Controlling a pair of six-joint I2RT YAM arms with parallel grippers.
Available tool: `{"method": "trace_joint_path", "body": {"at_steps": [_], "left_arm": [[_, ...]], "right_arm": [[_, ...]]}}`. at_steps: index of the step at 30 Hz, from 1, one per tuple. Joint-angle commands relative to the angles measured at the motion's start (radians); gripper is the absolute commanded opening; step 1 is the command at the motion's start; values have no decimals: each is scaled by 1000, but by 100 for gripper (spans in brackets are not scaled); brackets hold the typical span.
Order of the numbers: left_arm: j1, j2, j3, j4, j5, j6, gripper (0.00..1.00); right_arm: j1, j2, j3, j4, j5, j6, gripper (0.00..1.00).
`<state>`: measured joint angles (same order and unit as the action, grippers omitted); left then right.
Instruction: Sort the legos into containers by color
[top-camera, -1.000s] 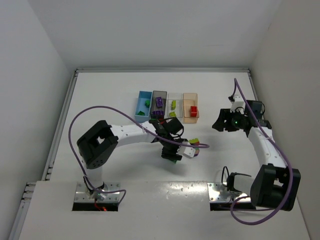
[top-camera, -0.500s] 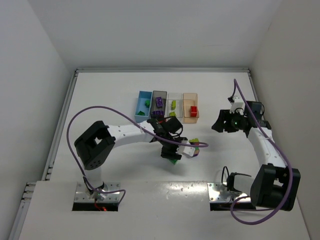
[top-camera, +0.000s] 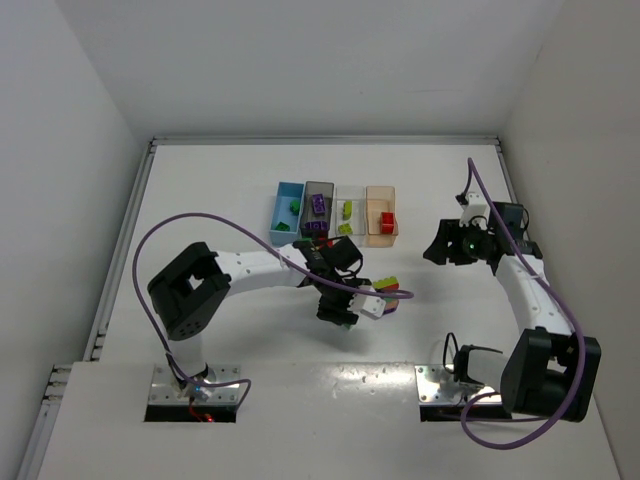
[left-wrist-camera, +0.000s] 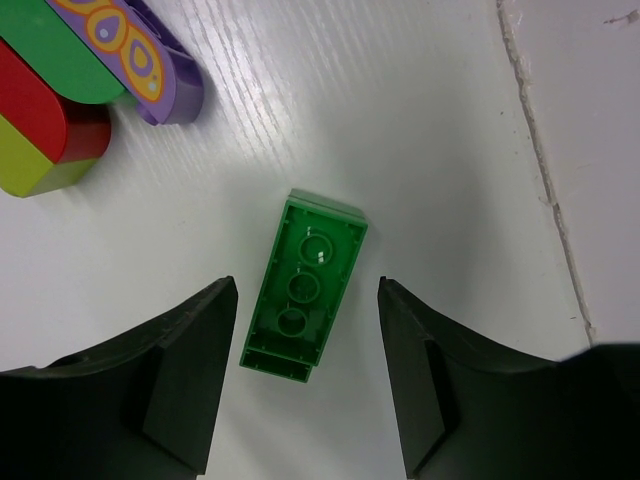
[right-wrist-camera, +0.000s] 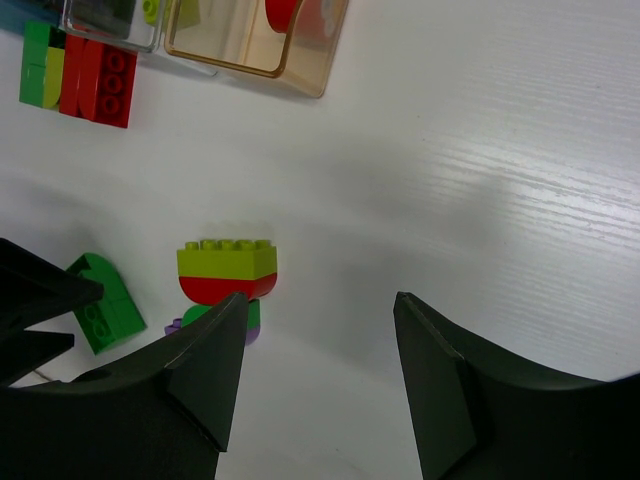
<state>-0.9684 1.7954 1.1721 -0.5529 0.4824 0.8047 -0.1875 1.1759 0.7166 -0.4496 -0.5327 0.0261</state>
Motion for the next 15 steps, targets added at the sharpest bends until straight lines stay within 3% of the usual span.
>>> {"method": "trace_joint_path", "body": {"at_steps": [1, 15], "left_arm": [[10, -30, -3, 2, 15, 30, 64], [10, 9, -3, 2, 5, 48, 58]], "right_arm": [[-4, -1, 1, 43, -26, -2, 61], [-4, 28, -8, 43, -26, -2, 61]]}}
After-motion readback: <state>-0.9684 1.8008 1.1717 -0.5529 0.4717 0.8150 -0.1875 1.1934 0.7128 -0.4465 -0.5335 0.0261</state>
